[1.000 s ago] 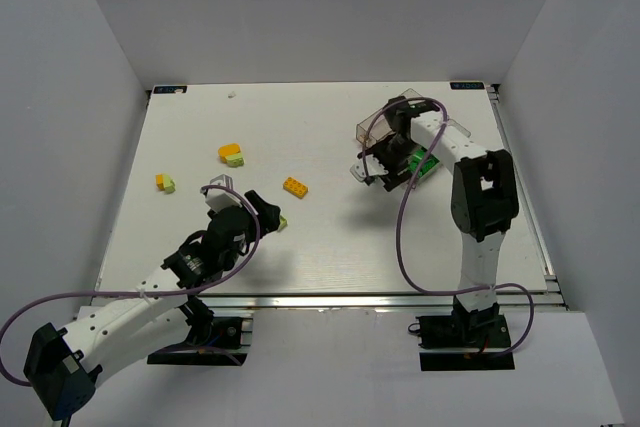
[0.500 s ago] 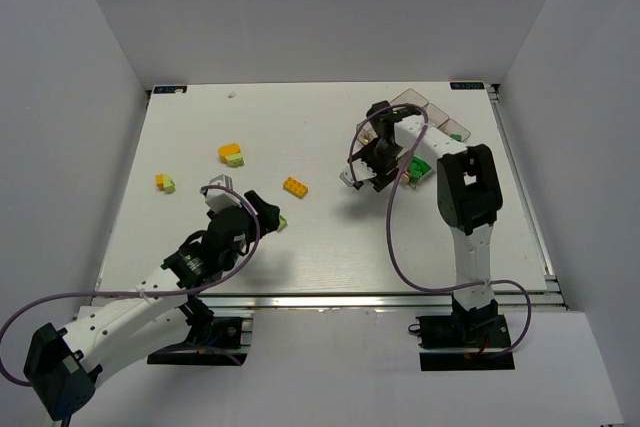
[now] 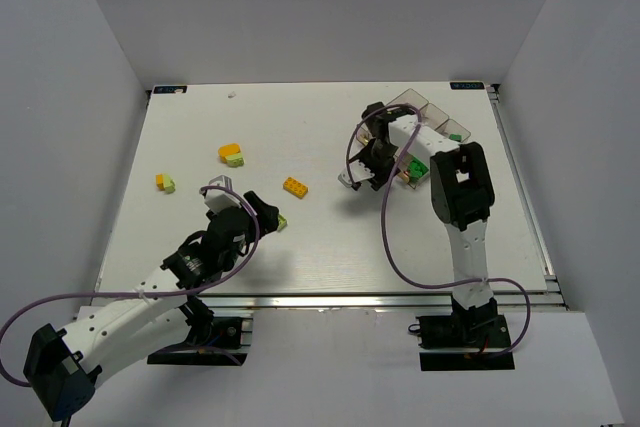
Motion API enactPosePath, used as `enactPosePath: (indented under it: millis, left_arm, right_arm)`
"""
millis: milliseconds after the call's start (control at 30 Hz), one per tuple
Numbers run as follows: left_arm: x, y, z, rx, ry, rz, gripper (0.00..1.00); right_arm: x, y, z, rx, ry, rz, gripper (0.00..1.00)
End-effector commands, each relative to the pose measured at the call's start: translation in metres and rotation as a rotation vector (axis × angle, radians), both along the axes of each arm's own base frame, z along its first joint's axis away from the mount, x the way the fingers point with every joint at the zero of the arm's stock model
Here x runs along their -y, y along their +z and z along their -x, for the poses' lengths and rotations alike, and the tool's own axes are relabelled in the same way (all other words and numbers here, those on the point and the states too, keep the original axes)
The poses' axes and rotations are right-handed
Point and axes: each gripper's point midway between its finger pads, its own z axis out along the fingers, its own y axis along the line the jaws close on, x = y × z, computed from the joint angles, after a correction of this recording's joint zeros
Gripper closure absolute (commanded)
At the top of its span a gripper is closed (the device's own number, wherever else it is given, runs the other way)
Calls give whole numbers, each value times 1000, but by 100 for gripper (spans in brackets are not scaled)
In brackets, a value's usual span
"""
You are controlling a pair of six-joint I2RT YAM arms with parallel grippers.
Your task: Sort the legos into containers by color
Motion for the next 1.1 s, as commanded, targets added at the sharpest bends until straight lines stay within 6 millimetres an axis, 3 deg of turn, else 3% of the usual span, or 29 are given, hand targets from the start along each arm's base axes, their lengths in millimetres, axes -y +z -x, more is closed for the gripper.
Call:
enactPosePath:
  millis: [0, 200, 400, 533, 633, 867, 933, 1000, 1033, 1067]
  left_arm:
    - [-1, 8, -3, 16, 15, 11, 13]
    - [-2, 7, -3, 13, 18, 6, 13]
    - [-6, 5, -1, 14, 28, 10, 13]
    - [-7, 6, -1, 17, 32, 10, 12]
    - [-5, 7, -2, 20, 32, 14, 12]
    - [-5, 28, -12, 30, 102, 73, 6]
    - [-4, 40, -15, 28, 123, 93, 5]
    - [-4, 43, -19, 4, 145, 101, 2]
    - [-5, 42, -19, -18, 146, 90, 2]
    - [-6, 50, -26, -21, 158, 95, 2]
  right_arm:
    - [-14, 5, -3, 71, 449, 31, 32]
    - [-18, 1, -3, 56, 471, 45, 38]
    - [-16, 1, 13, 0, 459, 47, 60]
    - [-18, 1, 35, -42, 443, -9, 72]
    - [-29, 15, 51, -62, 392, -104, 78]
    - [-69, 89, 80, -175, 37, -425, 90]
    - [-76, 113, 78, -158, -48, -502, 91]
    - [-77, 122, 84, -228, -211, -539, 92]
    - [-79, 137, 79, -202, -253, -583, 92]
    - [-76, 139, 79, -218, -318, -594, 93]
